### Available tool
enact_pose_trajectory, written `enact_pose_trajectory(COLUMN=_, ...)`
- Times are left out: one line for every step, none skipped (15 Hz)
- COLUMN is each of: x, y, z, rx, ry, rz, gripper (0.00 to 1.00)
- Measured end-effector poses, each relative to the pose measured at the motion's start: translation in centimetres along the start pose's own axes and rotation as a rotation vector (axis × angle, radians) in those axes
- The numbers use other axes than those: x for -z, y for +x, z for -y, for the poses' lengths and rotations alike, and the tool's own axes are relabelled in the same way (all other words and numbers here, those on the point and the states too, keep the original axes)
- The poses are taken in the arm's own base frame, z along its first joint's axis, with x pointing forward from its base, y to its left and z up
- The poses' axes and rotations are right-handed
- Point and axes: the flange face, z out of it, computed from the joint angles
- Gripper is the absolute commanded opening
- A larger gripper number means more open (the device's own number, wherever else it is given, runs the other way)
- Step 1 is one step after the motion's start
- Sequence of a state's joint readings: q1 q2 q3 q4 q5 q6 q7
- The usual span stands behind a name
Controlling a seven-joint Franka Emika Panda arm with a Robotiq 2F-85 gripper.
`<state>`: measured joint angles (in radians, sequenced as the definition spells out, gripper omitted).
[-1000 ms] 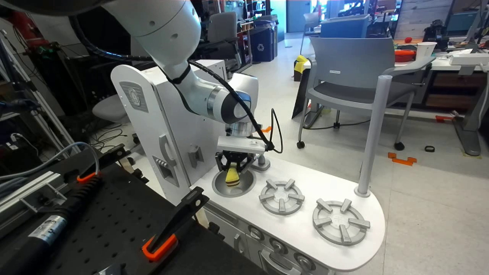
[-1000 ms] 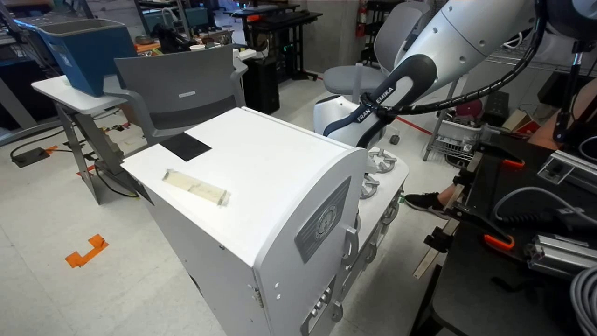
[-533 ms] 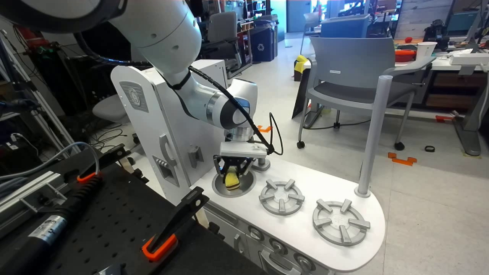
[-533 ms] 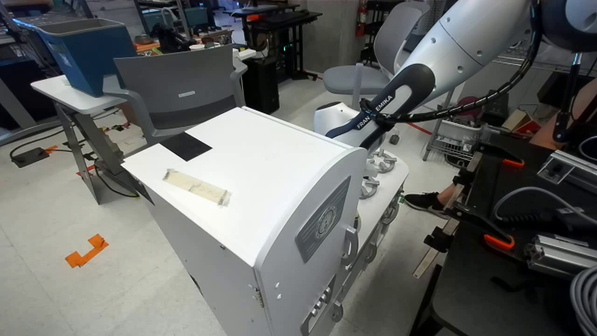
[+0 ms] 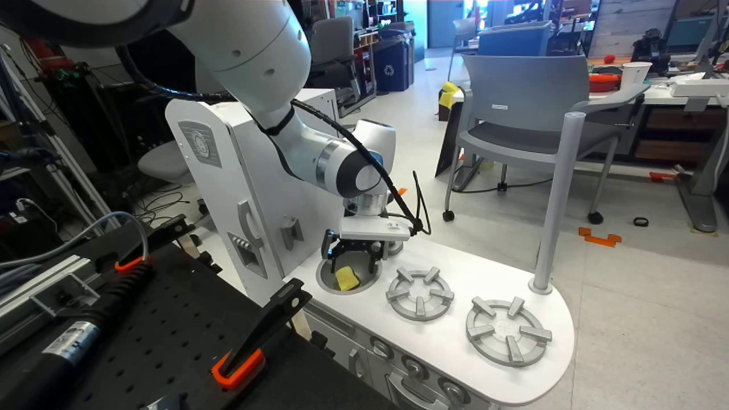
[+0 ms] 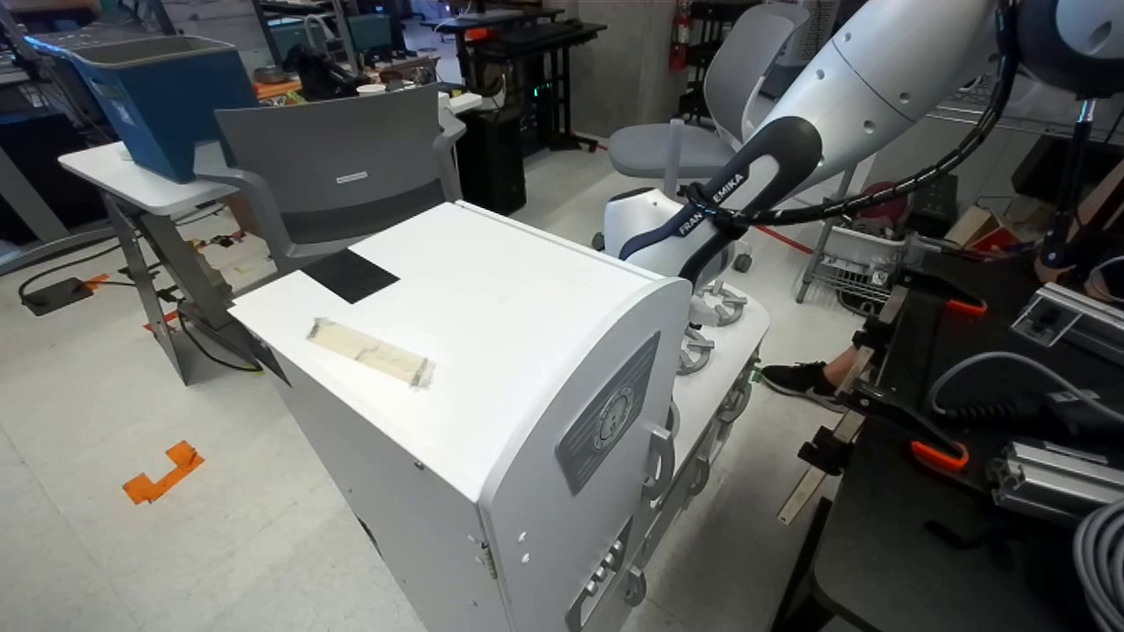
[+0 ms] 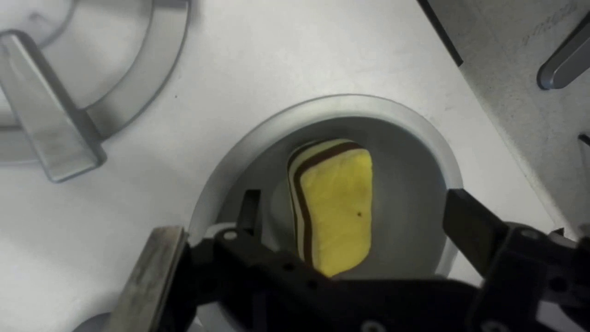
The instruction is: Place the yellow object in the sink
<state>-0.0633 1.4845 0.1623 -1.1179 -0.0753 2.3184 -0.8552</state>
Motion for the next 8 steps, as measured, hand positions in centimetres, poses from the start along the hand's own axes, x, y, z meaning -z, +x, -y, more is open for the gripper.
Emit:
enact_pose_trajectory(x=0.0, y=-0.6, z=-0.4, rx=-0.031, ry=0.007, rz=-0.006, gripper=1.00)
enact_pose_trajectory(x=0.0, y=-1.4, z=-1.0, rx=-0.071, ry=0.016, rz=-0.013, gripper=1.00)
enact_pose_trajectory(x=-0.1, y=-2.4, z=-1.6, rx=-0.122, ry=0.027, rz=-0.019, gripper=1.00)
enact_pose_trajectory(x=-0.2, y=-3.5, z=-2.2, rx=-0.175, ry=0.041, rz=-0.028, gripper=1.00)
enact_pose_trajectory(x=-0.1, y=-4.6, z=-2.8, rx=-0.225, ry=0.054, rz=-0.040, gripper=1.00)
enact_pose_trajectory(x=0.2, y=-5.7, z=-3.3, rx=-0.270, ry=0.070, rz=-0.060, gripper=1.00)
enact_pose_trajectory(x=0.7, y=-6.4, z=-3.6, rx=-0.320, ry=0.080, rz=-0.087, gripper=1.00)
enact_pose_trajectory(x=0.9, y=-6.8, z=-3.6, rx=-0.328, ry=0.085, rz=-0.091, gripper=1.00)
